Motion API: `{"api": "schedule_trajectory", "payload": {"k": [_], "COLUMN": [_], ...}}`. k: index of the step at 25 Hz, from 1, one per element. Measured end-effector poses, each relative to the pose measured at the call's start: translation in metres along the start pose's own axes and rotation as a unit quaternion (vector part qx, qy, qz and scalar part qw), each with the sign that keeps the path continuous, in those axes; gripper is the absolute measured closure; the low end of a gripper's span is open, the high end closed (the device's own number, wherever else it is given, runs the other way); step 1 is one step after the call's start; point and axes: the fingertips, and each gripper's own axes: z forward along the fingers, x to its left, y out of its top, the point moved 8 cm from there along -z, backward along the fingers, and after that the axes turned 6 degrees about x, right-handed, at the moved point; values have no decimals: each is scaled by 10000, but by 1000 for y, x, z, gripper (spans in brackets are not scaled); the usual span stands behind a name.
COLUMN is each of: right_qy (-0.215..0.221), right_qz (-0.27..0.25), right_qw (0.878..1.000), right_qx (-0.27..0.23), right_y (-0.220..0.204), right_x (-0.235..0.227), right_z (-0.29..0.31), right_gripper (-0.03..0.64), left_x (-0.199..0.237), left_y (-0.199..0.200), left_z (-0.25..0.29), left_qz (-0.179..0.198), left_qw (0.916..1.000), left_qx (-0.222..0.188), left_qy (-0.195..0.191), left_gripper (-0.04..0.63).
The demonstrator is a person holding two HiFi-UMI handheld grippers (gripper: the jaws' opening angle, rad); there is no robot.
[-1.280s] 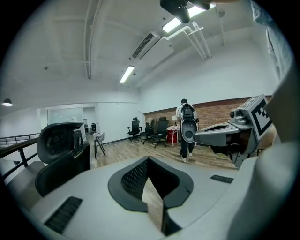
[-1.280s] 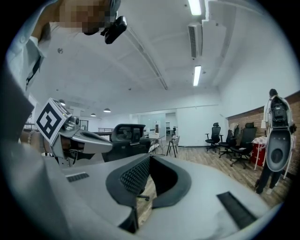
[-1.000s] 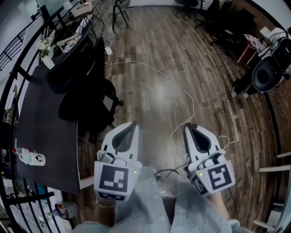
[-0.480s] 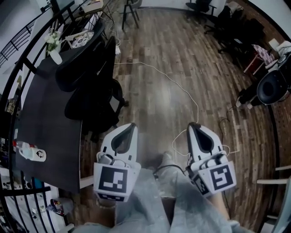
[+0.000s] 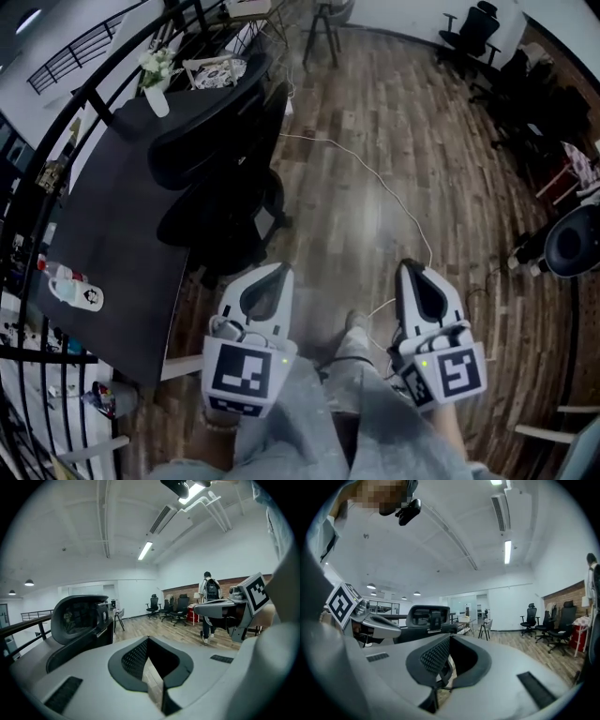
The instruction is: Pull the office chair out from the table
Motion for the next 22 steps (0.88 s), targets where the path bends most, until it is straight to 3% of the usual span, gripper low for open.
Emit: {"api": "schedule_trajectory", "payload": {"k": [11,17,22], "right_qy": [725,1228,1577], "right_qz": [-148,-374,-474], "right_qw": [9973,9917,9863], "right_qx": [3,50,59], "right_y": [30,36,39], "right_x": [-90,-136,-172], "right_z": [76,116,145], "right_gripper": [612,613,613], "left_x": [-2,-5,-8], "left_y": [44,63,76], "left_z": [76,112,143], "left_qz": [-192,-535,-567], "left_qw": [9979,9920,9860], "left_qx": [93,165,191], "left_qy": [609,1132,1554], "left_gripper": [595,595,595]}}
